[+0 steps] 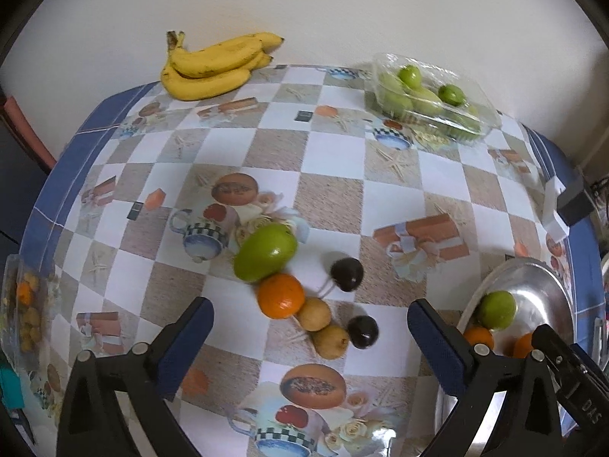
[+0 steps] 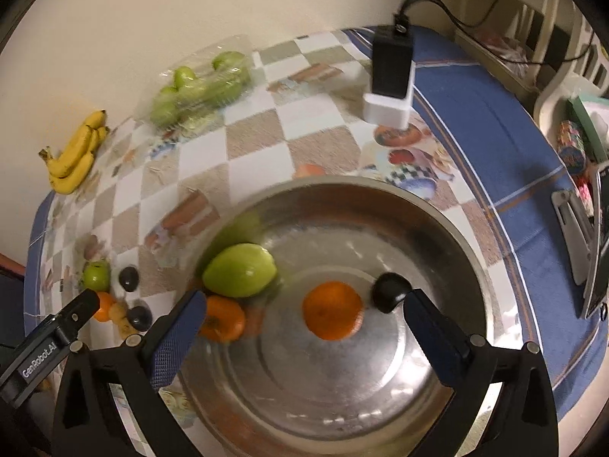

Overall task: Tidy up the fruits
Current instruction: 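Move both open tools back toward the fruit pile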

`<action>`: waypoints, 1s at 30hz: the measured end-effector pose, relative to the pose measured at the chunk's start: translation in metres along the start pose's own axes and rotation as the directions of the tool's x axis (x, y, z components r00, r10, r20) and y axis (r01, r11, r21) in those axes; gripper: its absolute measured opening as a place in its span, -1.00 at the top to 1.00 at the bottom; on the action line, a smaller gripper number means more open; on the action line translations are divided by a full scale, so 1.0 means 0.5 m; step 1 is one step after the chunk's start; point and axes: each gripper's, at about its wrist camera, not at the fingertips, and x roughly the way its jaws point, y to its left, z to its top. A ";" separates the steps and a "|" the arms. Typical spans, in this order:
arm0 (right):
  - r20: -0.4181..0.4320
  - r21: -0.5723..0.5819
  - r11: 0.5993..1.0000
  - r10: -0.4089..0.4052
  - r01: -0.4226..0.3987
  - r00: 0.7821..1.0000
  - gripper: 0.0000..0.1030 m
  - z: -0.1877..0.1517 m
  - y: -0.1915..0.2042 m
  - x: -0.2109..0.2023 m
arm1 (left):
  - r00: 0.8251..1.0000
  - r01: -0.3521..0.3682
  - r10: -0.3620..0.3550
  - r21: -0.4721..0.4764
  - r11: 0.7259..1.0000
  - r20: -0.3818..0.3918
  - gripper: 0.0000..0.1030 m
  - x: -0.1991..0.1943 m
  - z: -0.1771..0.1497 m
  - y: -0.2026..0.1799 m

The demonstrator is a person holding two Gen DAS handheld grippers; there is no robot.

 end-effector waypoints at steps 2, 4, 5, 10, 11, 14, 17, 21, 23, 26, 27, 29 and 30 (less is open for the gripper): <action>0.002 -0.012 1.000 -0.002 0.002 1.000 -1.00 0.002 0.012 -0.001 | 1.000 -0.004 0.004 -0.016 1.000 0.003 -1.00 -0.001 0.004 0.013; 0.001 -0.024 1.000 -0.009 0.009 1.000 -1.00 0.003 0.022 0.000 | 1.000 -0.011 0.011 -0.031 0.999 0.004 -1.00 -0.001 0.007 0.026; -0.005 -0.038 0.999 -0.013 0.013 1.000 -1.00 0.003 0.030 0.002 | 1.000 -0.013 0.013 -0.038 0.999 0.004 -1.00 -0.001 0.009 0.033; 0.006 -0.072 0.997 -0.013 0.014 1.000 -1.00 -0.007 0.058 0.009 | 0.999 -0.033 0.033 -0.051 0.998 0.003 -1.00 0.002 0.014 0.055; 0.016 -0.076 0.997 -0.015 0.016 1.000 -1.00 -0.009 0.063 0.006 | 0.999 -0.035 0.035 -0.052 0.998 -0.001 -1.00 0.004 0.015 0.059; 0.061 -0.083 0.996 -0.027 0.032 0.998 -1.00 -0.011 0.076 -0.007 | 0.999 -0.035 0.035 -0.063 0.997 -0.006 -1.00 0.007 0.017 0.070; 0.085 -0.094 0.994 -0.055 0.063 0.995 -1.00 -0.012 0.089 -0.012 | 0.999 -0.051 0.051 -0.083 0.995 -0.002 -1.00 0.006 0.019 0.084; 0.090 -0.087 0.995 -0.045 0.053 0.995 -1.00 -0.012 0.098 -0.016 | 0.996 -0.087 0.088 -0.106 0.991 0.006 -1.00 0.003 0.020 0.103; 0.083 -0.083 0.995 -0.050 0.057 0.995 -1.00 -0.013 0.104 -0.014 | 0.993 -0.114 0.115 -0.113 0.987 0.005 -1.00 0.003 0.022 0.113; 0.078 -0.091 0.995 -0.034 0.041 0.996 -1.00 -0.017 0.116 -0.014 | 0.990 -0.141 0.142 -0.130 0.981 0.003 -1.00 0.003 0.024 0.133; 0.077 -0.096 0.995 -0.020 0.027 0.997 -1.00 -0.018 0.121 -0.014 | 0.989 -0.145 0.146 -0.138 0.980 -0.002 -1.00 0.003 0.024 0.138; 0.078 -0.112 0.994 0.002 0.007 0.997 -1.00 -0.020 0.136 -0.016 | 0.989 -0.150 0.150 -0.158 0.976 -0.012 -1.00 0.005 0.027 0.157; 0.077 -0.118 0.993 0.005 0.004 0.997 -1.00 -0.021 0.143 -0.016 | 0.988 -0.153 0.153 -0.162 0.975 -0.014 -1.00 0.005 0.028 0.162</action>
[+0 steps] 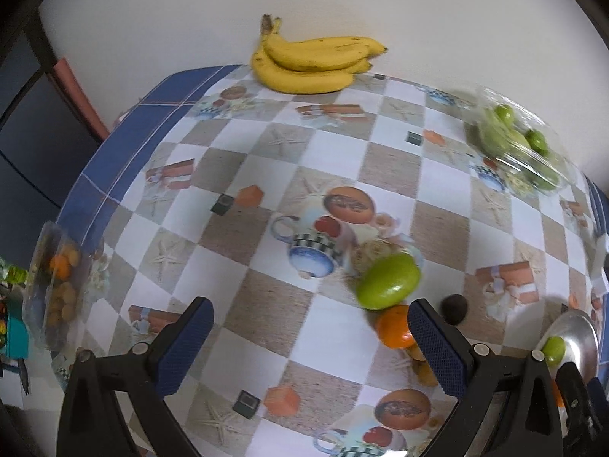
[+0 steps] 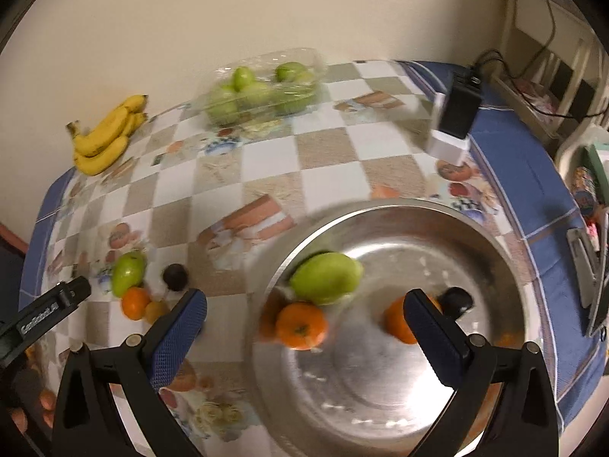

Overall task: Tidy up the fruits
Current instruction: 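Move both open tools back toward the fruit pile, then lower the right tool toward a dark plum while the left tool approaches an orange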

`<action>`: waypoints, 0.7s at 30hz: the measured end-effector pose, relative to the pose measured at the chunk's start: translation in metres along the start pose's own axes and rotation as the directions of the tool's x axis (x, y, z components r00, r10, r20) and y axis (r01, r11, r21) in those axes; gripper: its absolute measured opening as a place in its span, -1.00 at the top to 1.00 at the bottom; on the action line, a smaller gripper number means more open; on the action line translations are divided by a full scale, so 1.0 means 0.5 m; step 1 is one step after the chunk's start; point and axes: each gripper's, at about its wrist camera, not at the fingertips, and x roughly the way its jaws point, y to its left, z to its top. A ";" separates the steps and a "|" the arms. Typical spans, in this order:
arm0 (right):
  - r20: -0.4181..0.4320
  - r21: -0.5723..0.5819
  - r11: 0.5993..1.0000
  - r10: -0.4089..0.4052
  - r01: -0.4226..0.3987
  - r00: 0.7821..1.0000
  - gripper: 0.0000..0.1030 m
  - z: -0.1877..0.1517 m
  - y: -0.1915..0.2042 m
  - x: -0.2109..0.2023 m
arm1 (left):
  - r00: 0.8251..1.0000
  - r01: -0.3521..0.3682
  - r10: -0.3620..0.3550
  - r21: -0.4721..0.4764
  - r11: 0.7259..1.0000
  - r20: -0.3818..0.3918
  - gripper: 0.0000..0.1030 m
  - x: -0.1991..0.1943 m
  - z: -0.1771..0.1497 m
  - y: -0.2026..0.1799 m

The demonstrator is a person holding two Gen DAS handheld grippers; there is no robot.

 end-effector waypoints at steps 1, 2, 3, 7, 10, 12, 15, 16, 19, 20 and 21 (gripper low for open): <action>0.002 -0.010 1.000 0.000 0.000 1.000 -1.00 0.000 0.009 -0.001 | 1.000 -0.005 0.005 -0.005 1.000 -0.001 -1.00 0.001 0.002 0.007; 0.007 -0.030 1.000 0.007 -0.007 1.000 -1.00 0.000 0.022 -0.003 | 1.000 -0.010 0.010 -0.010 1.000 -0.001 -1.00 0.002 0.005 0.016; 0.010 -0.045 0.999 0.019 -0.018 1.000 -1.00 -0.001 0.032 -0.003 | 1.000 -0.014 0.014 -0.017 1.000 0.000 -1.00 0.002 0.008 0.025; 0.006 -0.094 0.993 0.072 -0.071 0.997 -1.00 -0.007 0.080 -0.002 | 1.000 -0.005 0.005 -0.030 1.000 -0.001 -1.00 0.002 0.017 0.054; -0.009 -0.126 0.987 0.097 -0.097 0.995 -1.00 -0.013 0.116 0.008 | 1.000 0.008 -0.008 -0.040 0.999 -0.006 -1.00 0.007 0.020 0.073; -0.023 -0.141 0.984 0.108 -0.111 0.994 -0.99 -0.017 0.136 0.017 | 1.000 0.026 -0.027 -0.057 0.998 -0.015 -1.00 0.014 0.021 0.084; -0.041 -0.140 0.983 0.117 -0.122 0.992 -0.98 -0.022 0.153 0.031 | 0.999 0.043 -0.044 -0.073 0.996 -0.017 -1.00 0.023 0.021 0.092; -0.044 -0.138 0.983 0.118 -0.123 0.992 -0.97 -0.023 0.155 0.035 | 0.998 0.051 -0.053 -0.074 0.996 -0.018 -1.00 0.025 0.020 0.092; -0.047 -0.150 0.983 0.102 -0.108 0.994 -0.95 -0.026 0.160 0.044 | 0.995 0.097 -0.100 -0.079 0.992 -0.026 -1.00 0.037 0.016 0.089; -0.051 -0.152 0.982 0.103 -0.109 0.993 -0.94 -0.027 0.160 0.047 | 0.993 0.113 -0.115 -0.079 0.990 -0.026 -1.00 0.040 0.015 0.087; -0.057 -0.150 0.982 0.107 -0.114 0.993 -0.86 -0.027 0.158 0.050 | 0.992 0.121 -0.124 -0.077 0.990 -0.025 -1.00 0.042 0.015 0.085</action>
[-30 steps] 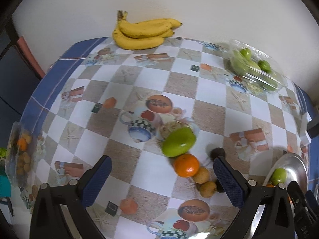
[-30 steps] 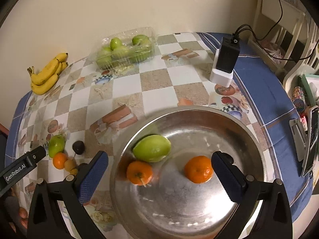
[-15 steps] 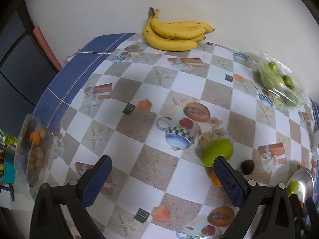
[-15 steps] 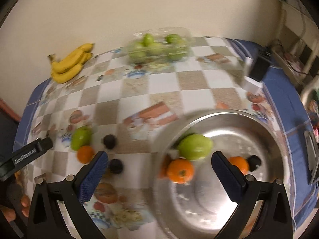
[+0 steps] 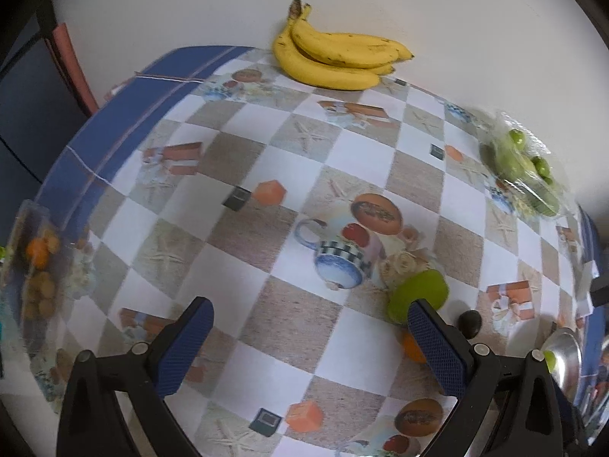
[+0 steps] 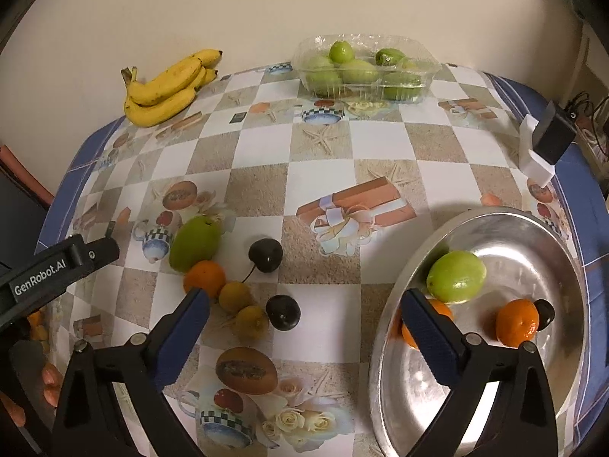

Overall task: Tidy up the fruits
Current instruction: 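Lower the right tool toward a dark plum while the left tool approaches an orange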

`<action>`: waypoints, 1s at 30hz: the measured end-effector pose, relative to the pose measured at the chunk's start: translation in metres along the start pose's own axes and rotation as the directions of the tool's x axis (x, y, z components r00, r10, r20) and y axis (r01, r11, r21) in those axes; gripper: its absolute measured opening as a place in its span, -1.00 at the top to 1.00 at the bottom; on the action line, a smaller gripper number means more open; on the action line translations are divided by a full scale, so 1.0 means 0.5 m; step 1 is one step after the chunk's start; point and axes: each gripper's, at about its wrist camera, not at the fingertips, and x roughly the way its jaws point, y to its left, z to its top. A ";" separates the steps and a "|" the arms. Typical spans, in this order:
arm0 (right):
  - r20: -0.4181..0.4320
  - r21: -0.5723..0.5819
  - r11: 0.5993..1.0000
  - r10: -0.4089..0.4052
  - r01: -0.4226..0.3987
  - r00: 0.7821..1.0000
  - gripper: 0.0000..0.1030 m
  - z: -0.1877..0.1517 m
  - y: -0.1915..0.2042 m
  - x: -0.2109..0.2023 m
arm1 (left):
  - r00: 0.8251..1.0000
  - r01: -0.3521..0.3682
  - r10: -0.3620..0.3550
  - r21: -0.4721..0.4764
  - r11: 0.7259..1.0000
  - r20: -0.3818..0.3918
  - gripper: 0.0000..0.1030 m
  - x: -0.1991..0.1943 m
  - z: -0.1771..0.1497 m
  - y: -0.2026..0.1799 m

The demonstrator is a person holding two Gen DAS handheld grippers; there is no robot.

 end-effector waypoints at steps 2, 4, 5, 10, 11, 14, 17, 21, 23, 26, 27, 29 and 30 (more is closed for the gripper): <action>-0.020 0.013 1.000 0.017 -0.017 1.000 -0.69 -0.001 -0.004 0.010 | 1.000 0.015 -0.015 0.005 1.000 0.006 -1.00 0.005 -0.003 -0.007; -0.032 0.021 1.000 0.015 -0.014 0.999 -0.64 -0.002 -0.006 0.020 | 1.000 0.027 -0.027 0.018 0.999 0.003 -1.00 0.010 -0.003 -0.013; -0.038 0.021 1.000 0.016 -0.015 0.999 -0.61 -0.003 -0.006 0.023 | 0.999 0.042 -0.042 0.029 0.999 -0.008 -1.00 0.015 -0.004 -0.019; -0.081 0.043 0.998 0.052 -0.048 0.995 -0.19 -0.006 -0.010 0.047 | 0.994 0.097 -0.095 0.039 0.995 -0.044 -1.00 0.029 -0.006 -0.039; -0.086 0.049 0.997 0.058 -0.053 0.995 -0.18 -0.007 -0.010 0.051 | 0.993 0.109 -0.107 0.045 0.993 -0.050 -1.00 0.032 -0.008 -0.045; -0.101 0.066 0.994 0.094 -0.087 0.991 0.02 -0.009 -0.012 0.060 | 0.990 0.132 -0.129 0.044 0.990 -0.064 -0.94 0.041 -0.014 -0.055; -0.104 0.070 0.993 0.104 -0.097 0.989 0.03 -0.009 -0.009 0.065 | 0.982 0.171 -0.167 0.040 0.984 -0.083 -0.70 0.049 -0.018 -0.065; -0.113 0.085 0.990 0.119 -0.109 0.986 0.16 -0.009 -0.009 0.076 | 0.976 0.199 -0.194 0.044 0.979 -0.095 -0.63 0.056 -0.023 -0.077; -0.117 0.095 0.988 0.129 -0.118 0.985 0.17 -0.010 -0.011 0.080 | 0.971 0.222 -0.217 0.046 0.974 -0.097 -0.59 0.057 -0.023 -0.084; -0.120 0.108 0.986 0.142 -0.129 0.983 0.27 -0.009 -0.013 0.084 | 0.967 0.239 -0.233 0.046 0.970 -0.102 -0.56 0.059 -0.025 -0.093; -0.119 0.112 0.985 0.145 -0.132 0.982 0.27 -0.010 -0.014 0.084 | 0.967 0.238 -0.232 0.049 0.970 -0.106 -0.51 0.061 -0.026 -0.095; -0.121 0.117 0.984 0.147 -0.133 0.982 0.27 -0.010 -0.016 0.085 | 0.966 0.240 -0.233 0.050 0.969 -0.114 -0.46 0.067 -0.029 -0.100; -0.120 0.121 0.983 0.149 -0.134 0.981 0.28 -0.010 -0.018 0.086 | 0.964 0.244 -0.237 0.047 0.969 -0.118 -0.43 0.071 -0.029 -0.103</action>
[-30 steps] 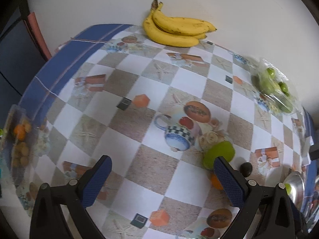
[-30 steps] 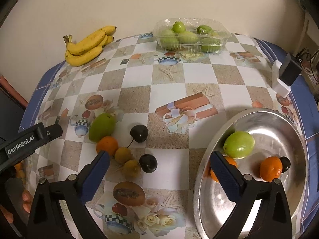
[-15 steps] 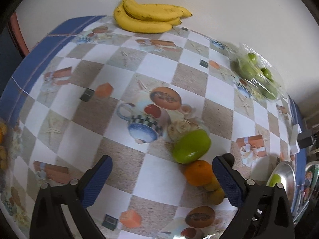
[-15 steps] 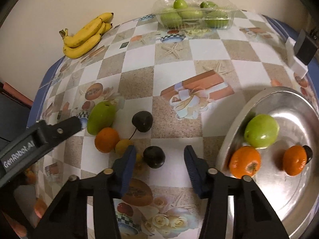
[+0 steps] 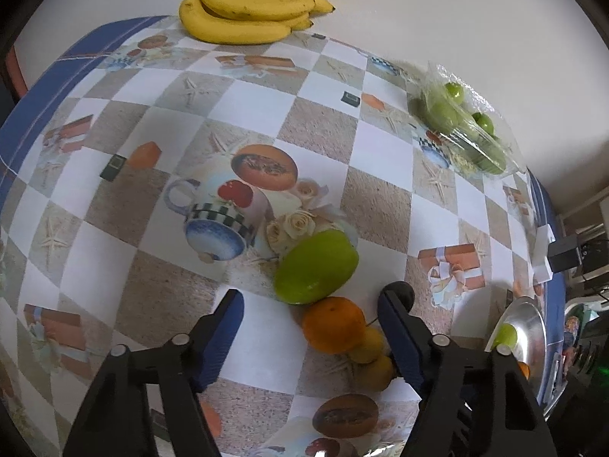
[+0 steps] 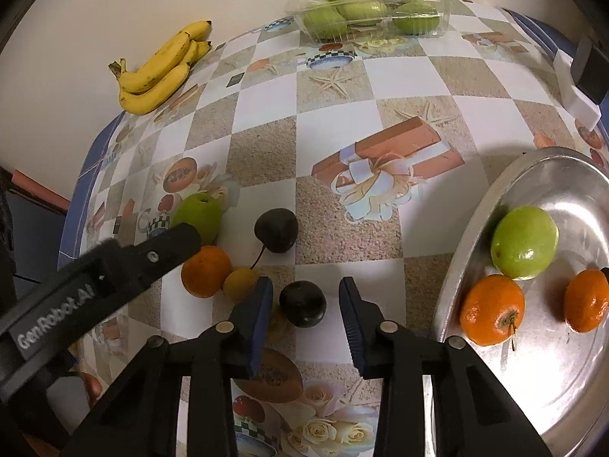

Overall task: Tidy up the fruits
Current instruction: 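Lower the right tool toward a dark plum while the left tool approaches an orange, then close the right tool on the dark plum while the left tool grasps the orange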

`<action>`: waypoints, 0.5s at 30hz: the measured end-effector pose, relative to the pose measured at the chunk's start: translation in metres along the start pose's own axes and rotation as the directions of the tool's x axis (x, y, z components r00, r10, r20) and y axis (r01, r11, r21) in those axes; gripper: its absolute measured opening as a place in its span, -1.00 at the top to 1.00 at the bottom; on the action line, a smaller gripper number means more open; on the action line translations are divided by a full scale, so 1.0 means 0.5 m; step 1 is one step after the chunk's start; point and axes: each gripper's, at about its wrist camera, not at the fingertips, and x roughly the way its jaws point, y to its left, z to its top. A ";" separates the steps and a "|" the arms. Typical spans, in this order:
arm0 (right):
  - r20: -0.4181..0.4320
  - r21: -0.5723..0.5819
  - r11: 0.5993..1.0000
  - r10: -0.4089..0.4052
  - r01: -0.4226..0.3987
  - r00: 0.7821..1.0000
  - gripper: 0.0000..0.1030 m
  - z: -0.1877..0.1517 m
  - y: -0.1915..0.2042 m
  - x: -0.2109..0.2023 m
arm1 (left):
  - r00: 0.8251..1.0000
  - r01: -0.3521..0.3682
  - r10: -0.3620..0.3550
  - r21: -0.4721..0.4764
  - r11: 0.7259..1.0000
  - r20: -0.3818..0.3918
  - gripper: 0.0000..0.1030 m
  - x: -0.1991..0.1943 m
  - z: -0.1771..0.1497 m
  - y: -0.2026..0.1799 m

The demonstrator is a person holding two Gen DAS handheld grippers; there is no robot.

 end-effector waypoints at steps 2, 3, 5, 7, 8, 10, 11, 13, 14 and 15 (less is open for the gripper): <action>-0.003 0.006 1.000 0.011 -0.011 1.000 0.36 0.000 -0.002 0.002 | 1.000 0.006 -0.006 -0.002 1.000 -0.011 -0.42 0.008 -0.002 -0.003; -0.004 0.006 1.000 0.012 -0.012 1.000 0.39 -0.001 -0.002 0.003 | 1.000 0.008 -0.008 0.000 1.000 -0.013 -0.41 0.011 -0.003 -0.005; -0.006 0.005 1.000 0.016 -0.016 1.000 0.44 -0.002 -0.002 0.004 | 1.000 0.013 -0.013 0.003 1.000 -0.017 -0.39 0.015 -0.005 -0.010; -0.003 0.013 1.000 0.026 -0.026 1.000 0.49 -0.002 -0.004 0.003 | 1.000 0.014 -0.014 0.002 1.000 -0.021 -0.37 0.018 -0.006 -0.011; 0.000 0.012 1.000 0.023 -0.023 1.000 0.49 -0.002 -0.004 0.001 | 1.000 0.013 -0.013 0.001 1.000 -0.022 -0.36 0.019 -0.006 -0.011; 0.003 0.010 1.000 0.024 -0.024 1.000 0.49 -0.003 -0.005 -0.002 | 1.000 0.011 -0.011 -0.004 1.000 -0.025 -0.35 0.023 -0.007 -0.010; 0.004 0.014 0.999 0.031 -0.031 1.000 0.49 -0.003 -0.007 -0.004 | 0.999 0.014 -0.014 -0.007 1.000 -0.029 -0.25 0.025 -0.008 -0.010; 0.008 0.019 0.999 0.035 -0.035 0.999 0.49 -0.003 -0.010 -0.009 | 0.999 0.019 -0.020 -0.013 1.000 -0.039 -0.09 0.029 -0.009 -0.009; 0.010 0.019 0.999 0.035 -0.035 0.999 0.49 -0.002 -0.011 -0.011 | 0.999 0.021 -0.022 -0.017 1.000 -0.045 -0.07 0.032 -0.010 -0.009; 0.014 0.021 0.999 0.036 -0.036 0.999 0.49 -0.002 -0.012 -0.015 | 0.999 0.023 -0.024 -0.019 1.000 -0.048 -0.04 0.034 -0.011 -0.009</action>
